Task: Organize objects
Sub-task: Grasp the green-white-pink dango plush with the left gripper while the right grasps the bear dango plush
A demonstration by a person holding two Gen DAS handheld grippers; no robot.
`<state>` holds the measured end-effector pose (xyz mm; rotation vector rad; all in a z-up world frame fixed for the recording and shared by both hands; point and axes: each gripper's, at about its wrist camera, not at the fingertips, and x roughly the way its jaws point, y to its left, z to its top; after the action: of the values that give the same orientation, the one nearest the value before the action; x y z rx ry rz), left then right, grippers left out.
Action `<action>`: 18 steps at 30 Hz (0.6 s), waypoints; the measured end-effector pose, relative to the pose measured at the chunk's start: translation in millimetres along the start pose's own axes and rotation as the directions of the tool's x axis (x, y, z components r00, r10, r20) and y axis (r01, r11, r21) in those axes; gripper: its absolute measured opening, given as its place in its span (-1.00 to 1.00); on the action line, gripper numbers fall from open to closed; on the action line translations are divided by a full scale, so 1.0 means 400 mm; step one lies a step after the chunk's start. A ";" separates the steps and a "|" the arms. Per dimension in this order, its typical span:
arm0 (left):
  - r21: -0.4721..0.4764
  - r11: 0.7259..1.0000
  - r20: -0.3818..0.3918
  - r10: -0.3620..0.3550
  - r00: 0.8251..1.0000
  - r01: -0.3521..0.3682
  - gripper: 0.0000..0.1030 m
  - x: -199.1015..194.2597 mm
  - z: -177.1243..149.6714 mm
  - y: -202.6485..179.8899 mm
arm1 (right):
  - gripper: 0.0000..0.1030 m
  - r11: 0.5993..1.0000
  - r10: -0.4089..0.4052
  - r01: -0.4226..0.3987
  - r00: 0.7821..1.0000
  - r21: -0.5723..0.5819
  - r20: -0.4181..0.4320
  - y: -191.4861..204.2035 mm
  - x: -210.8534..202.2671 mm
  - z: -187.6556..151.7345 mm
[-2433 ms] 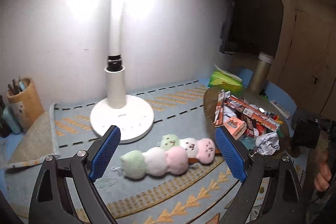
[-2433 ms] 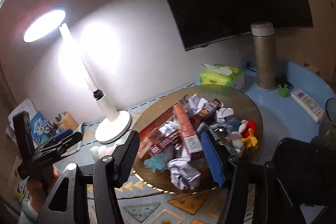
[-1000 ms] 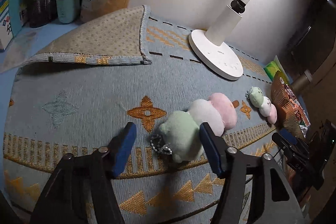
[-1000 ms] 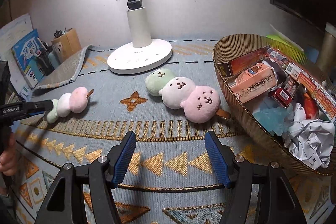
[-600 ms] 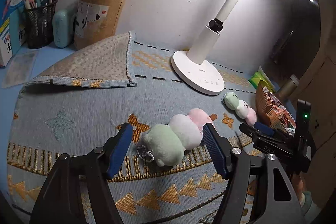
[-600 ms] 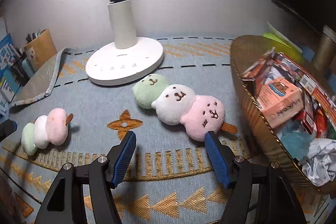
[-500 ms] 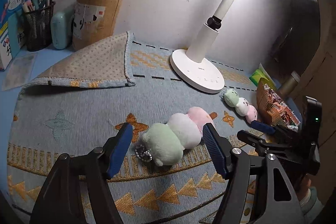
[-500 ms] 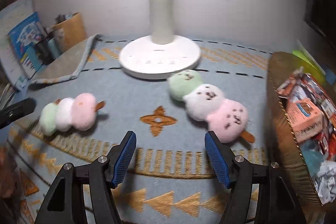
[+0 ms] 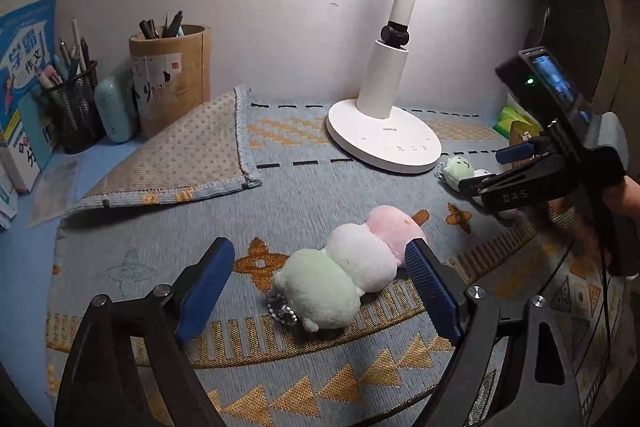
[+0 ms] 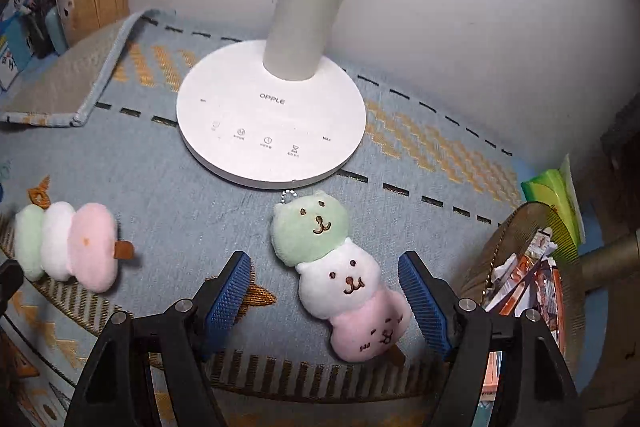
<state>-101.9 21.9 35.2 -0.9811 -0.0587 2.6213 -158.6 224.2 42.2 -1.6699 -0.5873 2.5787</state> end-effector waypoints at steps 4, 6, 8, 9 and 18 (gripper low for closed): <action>0.060 0.998 0.025 -0.035 0.999 0.033 0.99 -0.008 -0.007 -0.026 | 0.46 0.999 0.038 -0.037 0.990 0.014 -0.136 -0.024 0.080 0.023; 0.112 0.994 -0.011 -0.016 1.000 0.017 0.99 0.018 -0.010 -0.049 | 0.46 0.996 0.078 -0.072 0.987 0.046 -0.141 -0.040 0.088 0.029; 0.140 0.989 -0.044 0.050 0.998 -0.044 0.99 0.053 -0.013 -0.061 | 0.37 0.995 0.091 -0.085 0.986 0.047 -0.139 -0.039 0.085 0.026; 0.143 0.988 -0.069 0.074 0.995 -0.063 0.99 0.068 -0.014 -0.060 | 0.27 0.994 0.106 -0.101 0.985 0.047 -0.134 -0.037 0.081 0.020; 0.212 0.975 -0.120 0.088 0.989 -0.061 -0.23 0.055 -0.048 -0.086 | 0.02 0.954 0.288 -0.275 0.951 0.115 -0.109 0.018 -0.015 -0.119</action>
<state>-94.6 60.0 12.1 -1.0924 0.2826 2.5590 -112.6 230.6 28.1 -1.9928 -0.2239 2.6049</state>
